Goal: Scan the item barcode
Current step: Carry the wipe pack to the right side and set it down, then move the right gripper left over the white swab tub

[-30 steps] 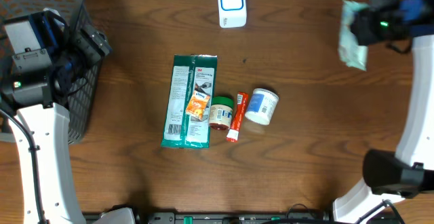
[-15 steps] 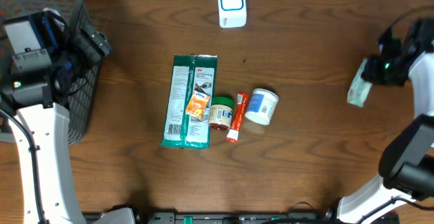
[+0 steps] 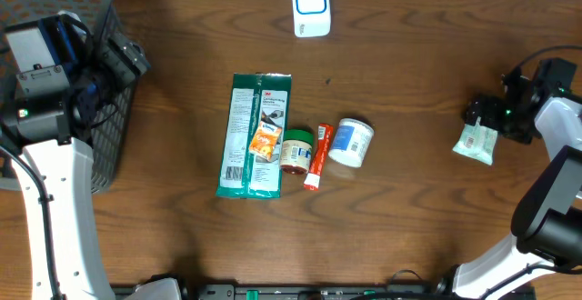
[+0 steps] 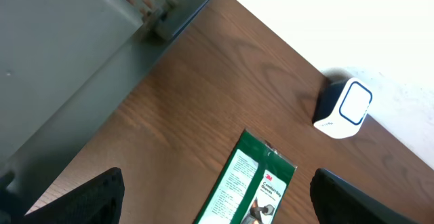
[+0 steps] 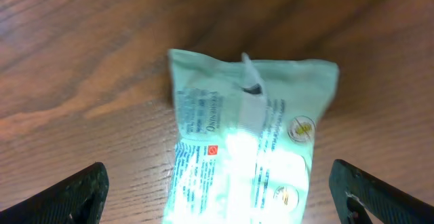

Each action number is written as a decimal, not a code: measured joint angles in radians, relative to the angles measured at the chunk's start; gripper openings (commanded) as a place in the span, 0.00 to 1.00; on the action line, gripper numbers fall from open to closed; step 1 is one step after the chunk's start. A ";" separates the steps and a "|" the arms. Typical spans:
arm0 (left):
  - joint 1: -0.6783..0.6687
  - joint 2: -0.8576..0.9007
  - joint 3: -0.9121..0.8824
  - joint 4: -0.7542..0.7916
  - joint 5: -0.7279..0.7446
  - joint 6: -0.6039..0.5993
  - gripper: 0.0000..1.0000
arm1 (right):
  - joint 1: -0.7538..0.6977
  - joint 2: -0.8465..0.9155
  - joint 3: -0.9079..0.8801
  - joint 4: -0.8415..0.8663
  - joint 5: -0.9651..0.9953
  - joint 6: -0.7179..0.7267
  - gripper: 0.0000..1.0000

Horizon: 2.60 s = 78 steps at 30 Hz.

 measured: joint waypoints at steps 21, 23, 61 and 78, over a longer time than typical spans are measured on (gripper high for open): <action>0.000 0.000 0.000 0.000 0.000 0.000 0.86 | 0.070 -0.221 0.217 -0.349 -0.213 0.220 0.99; 0.000 0.000 0.000 0.000 0.000 0.000 0.86 | 0.112 -0.220 0.214 -0.349 -0.282 0.247 0.99; 0.000 0.000 0.000 0.000 0.000 0.000 0.86 | 0.842 -0.003 0.123 -0.258 0.212 0.783 0.99; 0.000 0.000 0.000 0.000 0.000 0.000 0.86 | 0.840 0.009 0.015 -0.130 0.124 0.839 0.86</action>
